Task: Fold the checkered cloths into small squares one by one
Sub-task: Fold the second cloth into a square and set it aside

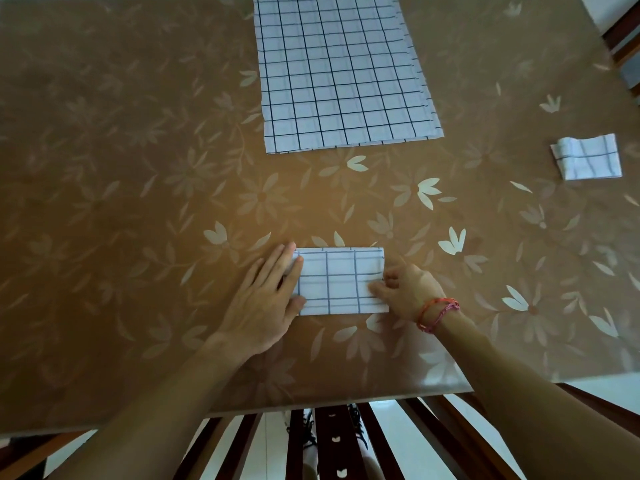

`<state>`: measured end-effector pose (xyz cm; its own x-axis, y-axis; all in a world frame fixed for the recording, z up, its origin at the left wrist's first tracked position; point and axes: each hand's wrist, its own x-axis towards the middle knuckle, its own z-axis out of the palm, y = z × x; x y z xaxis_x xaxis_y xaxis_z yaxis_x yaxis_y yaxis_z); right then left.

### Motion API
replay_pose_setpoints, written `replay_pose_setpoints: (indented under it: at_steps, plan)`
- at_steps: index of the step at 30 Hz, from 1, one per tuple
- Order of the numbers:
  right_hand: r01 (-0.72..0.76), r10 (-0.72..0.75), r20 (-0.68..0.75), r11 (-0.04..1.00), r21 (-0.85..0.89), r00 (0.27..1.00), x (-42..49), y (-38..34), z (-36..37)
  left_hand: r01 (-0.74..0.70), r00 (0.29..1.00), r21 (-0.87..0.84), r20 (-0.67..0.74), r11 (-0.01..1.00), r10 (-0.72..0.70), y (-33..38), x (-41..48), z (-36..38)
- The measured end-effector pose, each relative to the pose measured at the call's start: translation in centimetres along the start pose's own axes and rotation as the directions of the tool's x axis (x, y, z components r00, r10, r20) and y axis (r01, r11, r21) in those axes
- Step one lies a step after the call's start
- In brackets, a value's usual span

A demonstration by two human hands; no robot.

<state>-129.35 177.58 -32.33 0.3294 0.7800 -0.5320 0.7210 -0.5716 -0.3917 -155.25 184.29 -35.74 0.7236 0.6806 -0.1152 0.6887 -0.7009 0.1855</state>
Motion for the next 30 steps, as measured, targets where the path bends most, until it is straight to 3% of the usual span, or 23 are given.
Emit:
replay_pose_setpoints:
  at_steps: [19, 30]
  plan:
    - [-0.011, 0.016, 0.058, 0.997, -0.078, 0.998, 1.5, 0.5, -0.1, -0.125, 0.992, 0.047, 0.030, 0.991, 0.124, -1.4, 3.2, -1.0]
    - [0.009, -0.012, -0.069, 0.999, -0.036, 0.998, 1.2, 0.3, 0.7, -0.072, 0.996, 0.036, -0.048, 0.997, 0.074, -1.3, 1.6, -1.2]
